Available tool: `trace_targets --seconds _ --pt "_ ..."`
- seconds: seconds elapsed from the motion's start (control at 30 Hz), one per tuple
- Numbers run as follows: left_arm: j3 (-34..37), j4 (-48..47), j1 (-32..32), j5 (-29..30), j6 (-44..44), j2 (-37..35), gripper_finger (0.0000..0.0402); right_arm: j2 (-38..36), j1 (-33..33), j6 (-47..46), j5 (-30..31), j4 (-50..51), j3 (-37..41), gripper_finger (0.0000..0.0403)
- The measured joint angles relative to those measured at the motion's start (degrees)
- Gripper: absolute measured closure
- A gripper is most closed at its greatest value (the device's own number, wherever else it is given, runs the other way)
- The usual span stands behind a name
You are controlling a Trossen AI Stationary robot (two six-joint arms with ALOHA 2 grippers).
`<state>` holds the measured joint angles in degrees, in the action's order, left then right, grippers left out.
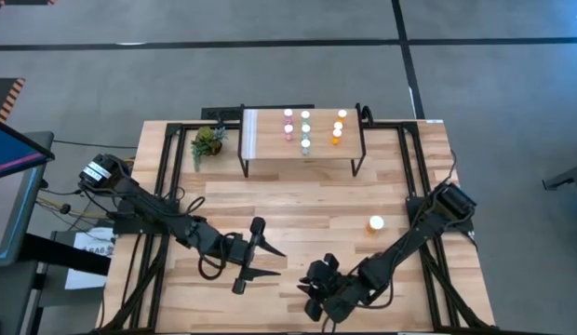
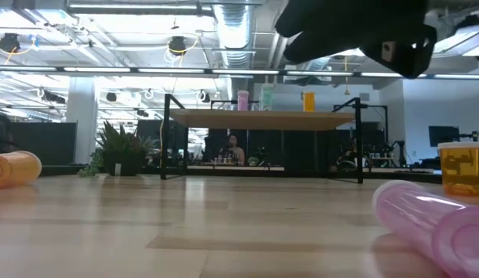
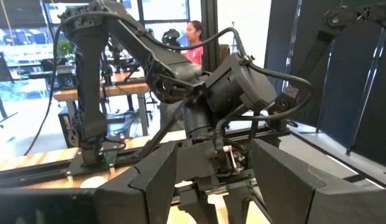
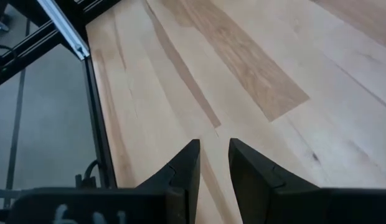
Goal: Pick and place medicine bottles onto shelf by color
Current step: Put the pink pill bottle on the shelf aligned with the other pink pill bottles
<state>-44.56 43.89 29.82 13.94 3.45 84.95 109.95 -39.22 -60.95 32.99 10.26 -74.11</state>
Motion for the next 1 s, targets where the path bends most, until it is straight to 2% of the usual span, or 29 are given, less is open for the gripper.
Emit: trace_targets --seconds 1.0 --pt "-0.1 -0.4 0.1 -0.1 -1.0 0.0 0.0207 0.0 0.6 0.0 0.0 0.0 0.0 0.0295"
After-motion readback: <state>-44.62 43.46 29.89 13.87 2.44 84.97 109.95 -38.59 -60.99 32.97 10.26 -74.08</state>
